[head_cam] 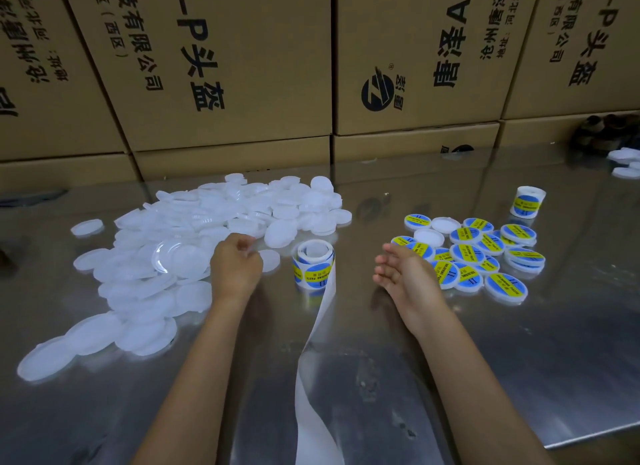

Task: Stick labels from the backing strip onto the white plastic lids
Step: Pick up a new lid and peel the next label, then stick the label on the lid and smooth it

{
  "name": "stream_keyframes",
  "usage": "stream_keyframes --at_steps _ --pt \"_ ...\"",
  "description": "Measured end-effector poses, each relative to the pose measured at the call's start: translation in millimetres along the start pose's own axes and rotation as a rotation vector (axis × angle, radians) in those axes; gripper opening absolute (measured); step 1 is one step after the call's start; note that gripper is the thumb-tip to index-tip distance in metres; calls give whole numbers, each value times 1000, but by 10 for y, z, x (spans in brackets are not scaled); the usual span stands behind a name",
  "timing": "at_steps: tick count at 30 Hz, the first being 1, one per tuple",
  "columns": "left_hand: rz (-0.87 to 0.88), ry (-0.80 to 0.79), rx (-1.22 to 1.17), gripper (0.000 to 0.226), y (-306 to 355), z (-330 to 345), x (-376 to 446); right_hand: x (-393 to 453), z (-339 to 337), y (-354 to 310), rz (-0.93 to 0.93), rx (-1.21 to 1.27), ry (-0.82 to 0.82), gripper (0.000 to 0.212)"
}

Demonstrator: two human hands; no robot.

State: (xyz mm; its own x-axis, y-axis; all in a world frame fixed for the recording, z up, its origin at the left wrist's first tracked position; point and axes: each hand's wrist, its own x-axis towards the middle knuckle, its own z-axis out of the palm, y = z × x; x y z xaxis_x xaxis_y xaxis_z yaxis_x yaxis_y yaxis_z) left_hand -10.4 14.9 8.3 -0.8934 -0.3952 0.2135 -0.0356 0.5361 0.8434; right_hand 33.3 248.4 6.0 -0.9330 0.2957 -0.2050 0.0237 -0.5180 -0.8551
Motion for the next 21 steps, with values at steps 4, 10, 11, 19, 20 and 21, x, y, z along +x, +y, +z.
stream_keyframes --at_steps 4,10,11,19,20,21 --pt "89 -90 269 45 -97 86 -22 -18 54 81 -99 -227 -3 8" --pt "163 -182 447 58 -161 144 12 -48 107 177 -192 -396 -13 8" --pt "177 -191 441 53 -165 145 12 -56 117 196 -220 -435 -26 7" --pt "131 -66 69 34 -68 104 1 -148 223 360 -521 -744 -223 29" --pt "82 -45 -4 34 -42 92 11 -150 223 380 -548 -777 -223 29" --pt "12 -43 -106 32 -16 82 22 -156 225 395 -563 -801 -229 31"
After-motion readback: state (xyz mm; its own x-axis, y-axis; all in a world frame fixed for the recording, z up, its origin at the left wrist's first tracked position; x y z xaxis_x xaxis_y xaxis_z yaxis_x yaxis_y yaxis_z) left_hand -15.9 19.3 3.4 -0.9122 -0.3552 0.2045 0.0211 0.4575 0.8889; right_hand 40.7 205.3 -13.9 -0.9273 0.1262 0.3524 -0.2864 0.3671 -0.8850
